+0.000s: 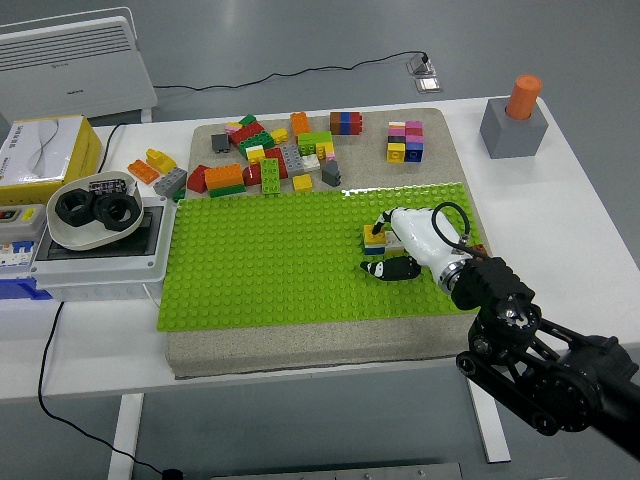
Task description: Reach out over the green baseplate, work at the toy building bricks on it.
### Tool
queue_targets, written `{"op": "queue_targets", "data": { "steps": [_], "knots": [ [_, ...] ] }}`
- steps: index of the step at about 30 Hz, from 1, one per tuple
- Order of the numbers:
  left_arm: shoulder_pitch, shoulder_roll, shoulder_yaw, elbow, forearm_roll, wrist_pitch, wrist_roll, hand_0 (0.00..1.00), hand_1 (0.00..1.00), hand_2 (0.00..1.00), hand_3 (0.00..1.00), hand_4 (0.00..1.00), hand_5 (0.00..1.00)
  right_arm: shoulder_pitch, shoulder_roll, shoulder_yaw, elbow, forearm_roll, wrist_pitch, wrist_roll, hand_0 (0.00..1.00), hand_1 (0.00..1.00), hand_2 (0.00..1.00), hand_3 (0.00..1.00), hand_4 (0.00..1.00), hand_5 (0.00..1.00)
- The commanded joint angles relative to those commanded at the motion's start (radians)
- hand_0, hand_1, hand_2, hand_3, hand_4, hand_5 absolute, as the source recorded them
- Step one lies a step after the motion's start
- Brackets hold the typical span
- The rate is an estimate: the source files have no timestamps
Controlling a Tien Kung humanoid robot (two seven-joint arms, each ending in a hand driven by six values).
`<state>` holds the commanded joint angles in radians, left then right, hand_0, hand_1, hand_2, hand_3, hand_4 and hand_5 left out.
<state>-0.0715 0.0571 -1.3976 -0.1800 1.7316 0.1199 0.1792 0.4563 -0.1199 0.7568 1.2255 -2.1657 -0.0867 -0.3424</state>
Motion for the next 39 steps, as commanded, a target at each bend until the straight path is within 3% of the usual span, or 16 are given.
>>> {"op": "queue_targets", "data": {
  "steps": [25,39],
  "knots": [
    [-0.001,0.000,-0.002,0.000,0.000,0.002,-0.002,0.691,0.506,0.403,0.555,0.360,0.289,0.004,0.002,-0.014,-0.013,-0.003,-0.002,-0.004,0.788,0.739,0.804,0.628,0.827,0.486],
    [0.001,0.000,-0.002,0.000,0.000,0.002,-0.001,0.691,0.506,0.403,0.555,0.361,0.292,0.003,0.000,-0.013,-0.010,0.011,-0.026,0.003,0.787,0.739,0.804,0.630,0.819,0.484]
  ]
}}
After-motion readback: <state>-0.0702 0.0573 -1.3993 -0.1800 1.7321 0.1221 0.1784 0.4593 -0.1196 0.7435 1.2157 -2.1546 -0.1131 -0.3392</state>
